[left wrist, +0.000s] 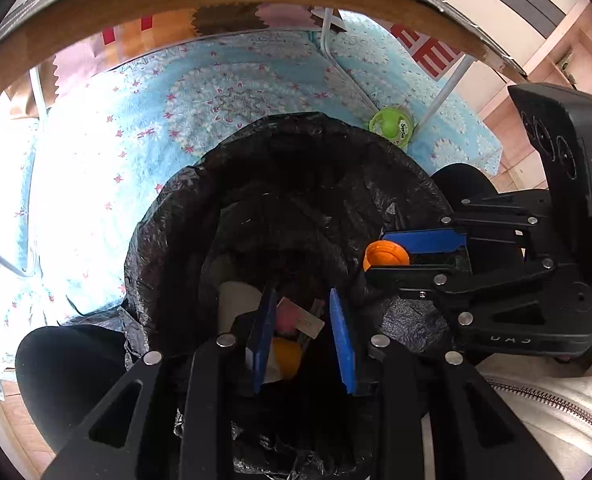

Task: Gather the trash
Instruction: 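Carry the pink toy and orange cap in both tools over the black bin, then open both tools to drop the toy and cap into the bin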

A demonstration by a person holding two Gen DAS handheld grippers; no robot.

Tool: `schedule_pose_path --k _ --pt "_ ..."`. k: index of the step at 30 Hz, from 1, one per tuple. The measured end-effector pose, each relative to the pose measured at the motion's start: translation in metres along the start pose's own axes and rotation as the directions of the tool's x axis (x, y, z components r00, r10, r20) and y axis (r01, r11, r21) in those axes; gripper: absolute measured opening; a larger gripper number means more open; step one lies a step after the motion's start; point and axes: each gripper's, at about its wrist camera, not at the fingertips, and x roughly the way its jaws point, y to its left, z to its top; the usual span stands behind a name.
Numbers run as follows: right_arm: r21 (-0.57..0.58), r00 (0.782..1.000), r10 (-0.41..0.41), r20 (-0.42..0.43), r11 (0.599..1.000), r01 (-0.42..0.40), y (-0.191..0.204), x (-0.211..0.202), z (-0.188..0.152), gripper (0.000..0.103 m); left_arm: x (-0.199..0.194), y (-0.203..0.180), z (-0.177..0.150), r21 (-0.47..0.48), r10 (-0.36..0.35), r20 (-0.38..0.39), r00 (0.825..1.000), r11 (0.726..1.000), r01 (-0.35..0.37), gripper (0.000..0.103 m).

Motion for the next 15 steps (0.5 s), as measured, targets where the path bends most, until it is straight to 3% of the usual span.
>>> schedule_pose_path --k 6,8,10,15 --pt "0.007 1.000 0.004 -0.012 1.000 -0.004 0.000 0.004 0.000 0.032 0.001 0.000 0.001 0.000 0.001 -0.001 1.000 1.000 -0.001 0.027" --pt "0.008 1.000 0.005 -0.010 1.000 -0.005 0.000 0.003 0.001 0.037 0.000 0.000 0.001 -0.001 0.004 -0.002 1.000 1.000 -0.004 0.031" --pt "0.013 1.000 0.004 -0.004 1.000 -0.004 -0.002 0.004 0.002 0.041 -0.002 0.000 0.002 -0.001 0.006 0.004 1.000 1.000 -0.006 0.042" --pt "0.009 1.000 -0.001 0.015 1.000 0.001 -0.004 -0.001 0.002 0.041 -0.012 -0.002 0.002 0.008 0.008 0.032 0.999 1.000 -0.008 0.043"
